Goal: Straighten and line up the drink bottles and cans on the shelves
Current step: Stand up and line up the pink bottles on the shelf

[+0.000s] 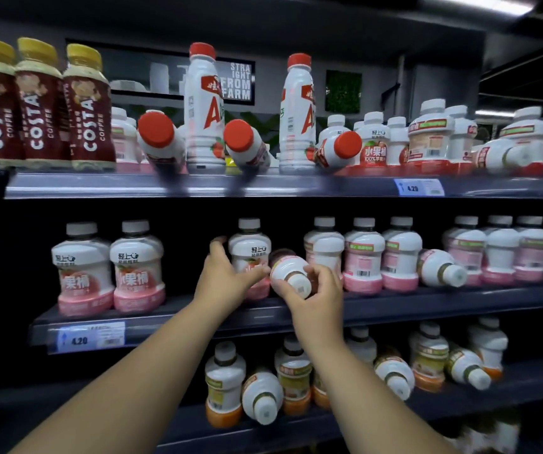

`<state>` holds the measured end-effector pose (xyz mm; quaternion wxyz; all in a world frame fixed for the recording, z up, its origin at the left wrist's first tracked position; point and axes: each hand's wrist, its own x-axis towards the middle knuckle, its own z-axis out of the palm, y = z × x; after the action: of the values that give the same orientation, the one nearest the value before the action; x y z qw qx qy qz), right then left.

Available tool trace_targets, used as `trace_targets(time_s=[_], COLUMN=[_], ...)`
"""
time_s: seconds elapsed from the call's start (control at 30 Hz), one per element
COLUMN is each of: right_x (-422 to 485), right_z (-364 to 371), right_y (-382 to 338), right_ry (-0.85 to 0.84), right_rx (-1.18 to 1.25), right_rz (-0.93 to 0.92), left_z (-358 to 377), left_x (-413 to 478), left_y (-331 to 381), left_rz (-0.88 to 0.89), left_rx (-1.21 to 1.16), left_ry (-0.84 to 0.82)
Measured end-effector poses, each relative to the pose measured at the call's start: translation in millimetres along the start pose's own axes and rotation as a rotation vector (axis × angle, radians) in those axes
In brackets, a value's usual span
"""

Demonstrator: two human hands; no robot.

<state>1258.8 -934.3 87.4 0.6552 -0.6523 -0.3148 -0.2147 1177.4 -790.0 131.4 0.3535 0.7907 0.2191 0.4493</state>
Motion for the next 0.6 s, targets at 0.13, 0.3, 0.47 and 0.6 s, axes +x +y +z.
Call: trace_targets(time_s=[0.13, 0.3, 0.47, 0.6], right_x=[-11, -4, 25, 55], right_z=[14, 8, 7, 16], right_y=[3, -1, -30, -51], right_ry=[0.094, 0.069, -0.005, -0.049], right_rx=[0.003, 0.075, 0.148, 0.217], right_rz=[0.02, 0.084, 0.01, -0.008], left_z=[9, -1, -25, -46], left_x=[7, 11, 12, 10], left_y=[3, -1, -10, -16], left_rz=[-0.044, -0.032, -0.041, -0.047], left_rx=[0.008, 0.027, 0.015, -0.025], left_ry=[0.017, 0.013, 0.009, 0.007])
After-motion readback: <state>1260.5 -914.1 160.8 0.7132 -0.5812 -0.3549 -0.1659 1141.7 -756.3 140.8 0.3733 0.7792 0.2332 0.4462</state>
